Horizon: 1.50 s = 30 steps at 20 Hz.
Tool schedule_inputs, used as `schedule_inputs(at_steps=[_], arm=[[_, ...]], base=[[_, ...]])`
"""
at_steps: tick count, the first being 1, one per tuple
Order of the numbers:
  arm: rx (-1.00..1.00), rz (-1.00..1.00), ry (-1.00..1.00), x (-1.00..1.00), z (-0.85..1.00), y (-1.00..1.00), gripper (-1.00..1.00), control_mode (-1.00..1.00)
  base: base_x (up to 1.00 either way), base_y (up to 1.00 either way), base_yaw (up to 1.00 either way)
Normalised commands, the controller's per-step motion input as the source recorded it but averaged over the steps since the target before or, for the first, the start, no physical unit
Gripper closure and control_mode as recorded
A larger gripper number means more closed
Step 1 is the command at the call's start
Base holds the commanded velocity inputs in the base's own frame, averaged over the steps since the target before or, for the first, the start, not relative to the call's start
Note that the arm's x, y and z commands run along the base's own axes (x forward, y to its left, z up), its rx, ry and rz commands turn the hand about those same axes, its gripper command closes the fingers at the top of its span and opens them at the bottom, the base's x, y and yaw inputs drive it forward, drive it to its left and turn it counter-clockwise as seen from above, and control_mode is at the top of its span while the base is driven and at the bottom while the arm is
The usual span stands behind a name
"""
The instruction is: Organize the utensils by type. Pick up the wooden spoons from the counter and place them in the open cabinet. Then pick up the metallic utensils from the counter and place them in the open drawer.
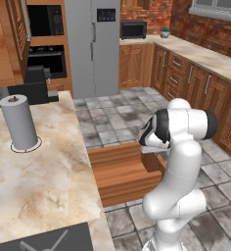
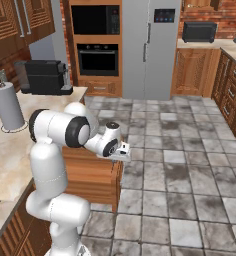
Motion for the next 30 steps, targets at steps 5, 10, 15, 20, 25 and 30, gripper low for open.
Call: schedule_inputs(at_steps=[5,10,15,20,25,30], arm=[[0.01,0.03,0.02,0.01,0.0,0.05,1.0,-1.0],[0.02,0.03,0.09,0.0,-0.04,0.27,1.0,-1.0],[0.01,0.03,0.1,0.01,-0.08,0.47,1.0,-1.0],[0.05,0.0,0.07,0.01,0.0,0.08,1.0,-1.0],[0.06,0.0,0.03,0.2,0.0,-0.03,1.0,-1.0],[0.01,0.0,0.0,0.16,0.0,-0.05,1.0,-1.0]], base=[[0.0,0.0,0.0],[0.0,0.0,0.0],[0.0,0.0,0.0],[0.0,0.0,0.0],[0.0,0.0,0.0],[0.0,0.0,0.0]])
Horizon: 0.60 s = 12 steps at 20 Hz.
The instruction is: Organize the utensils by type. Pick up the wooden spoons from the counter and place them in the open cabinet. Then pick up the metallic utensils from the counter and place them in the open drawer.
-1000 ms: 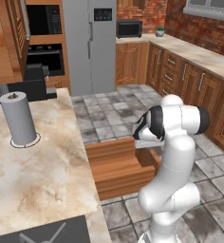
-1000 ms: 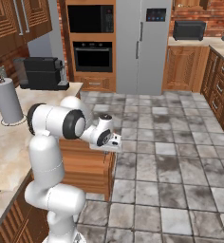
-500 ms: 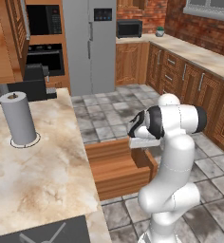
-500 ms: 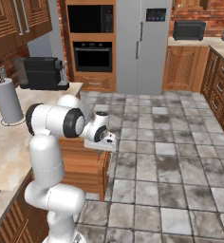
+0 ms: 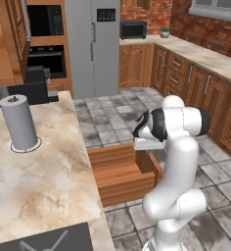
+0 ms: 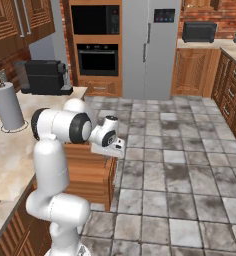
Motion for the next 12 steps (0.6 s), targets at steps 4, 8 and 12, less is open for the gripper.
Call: schedule_inputs(at_steps=[4,8,12], arm=[[0.0,0.0,0.0,0.05,0.26,0.03,1.0,-1.0],[0.0,0.0,0.0,0.0,0.46,0.19,1.0,-1.0],[0.0,0.0,-0.01,0.0,0.18,0.53,1.0,-1.0]], base=[[0.0,0.0,0.0],[0.0,0.0,0.0],[0.0,0.0,0.0]])
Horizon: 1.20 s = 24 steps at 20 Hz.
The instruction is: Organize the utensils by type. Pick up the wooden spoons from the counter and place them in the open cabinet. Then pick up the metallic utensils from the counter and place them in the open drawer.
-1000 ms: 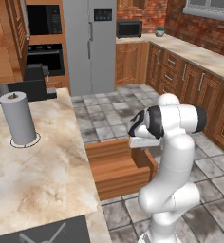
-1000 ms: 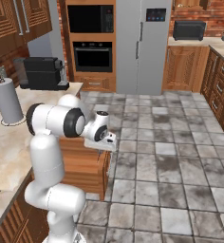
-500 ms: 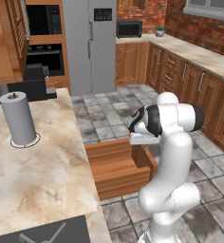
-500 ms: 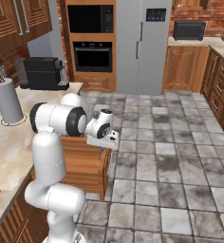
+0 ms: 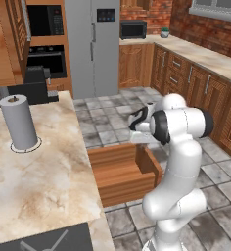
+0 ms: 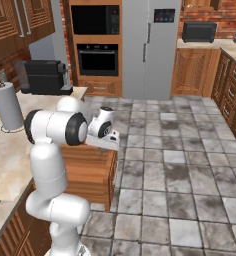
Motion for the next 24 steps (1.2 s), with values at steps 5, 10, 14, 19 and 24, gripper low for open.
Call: schedule_inputs(at_steps=[5,10,14,19,24], arm=[[0.0,0.0,0.0,0.0,0.0,0.53,1.0,-1.0],[0.0,0.0,-0.01,0.02,-0.17,0.34,1.0,-1.0],[-0.05,0.0,-0.09,0.0,-0.64,0.46,1.0,-1.0],[-0.03,0.0,-0.1,0.0,-0.58,0.43,1.0,-1.0],[0.0,0.0,0.0,0.09,-0.34,0.17,1.0,-1.0]], base=[[0.0,0.0,0.0],[0.0,0.0,0.0],[0.0,0.0,0.0],[0.0,0.0,0.0],[0.0,0.0,0.0]])
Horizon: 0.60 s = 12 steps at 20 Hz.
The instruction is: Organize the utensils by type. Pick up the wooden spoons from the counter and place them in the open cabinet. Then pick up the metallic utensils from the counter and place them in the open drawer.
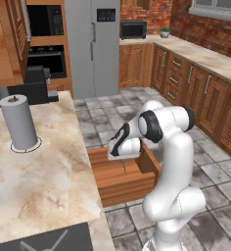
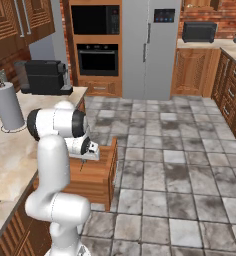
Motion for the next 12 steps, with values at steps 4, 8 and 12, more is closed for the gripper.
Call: schedule_inputs(at_steps=[4,8,12], arm=[[0.0,0.0,0.0,0.18,-0.33,0.13,1.0,-1.0],[0.0,0.0,0.0,0.34,-0.34,0.09,1.0,-1.0],[0.0,0.0,0.0,0.42,-0.32,0.02,1.0,-1.0]], base=[[0.0,0.0,0.0],[0.0,0.0,0.0],[0.0,0.0,0.0]])
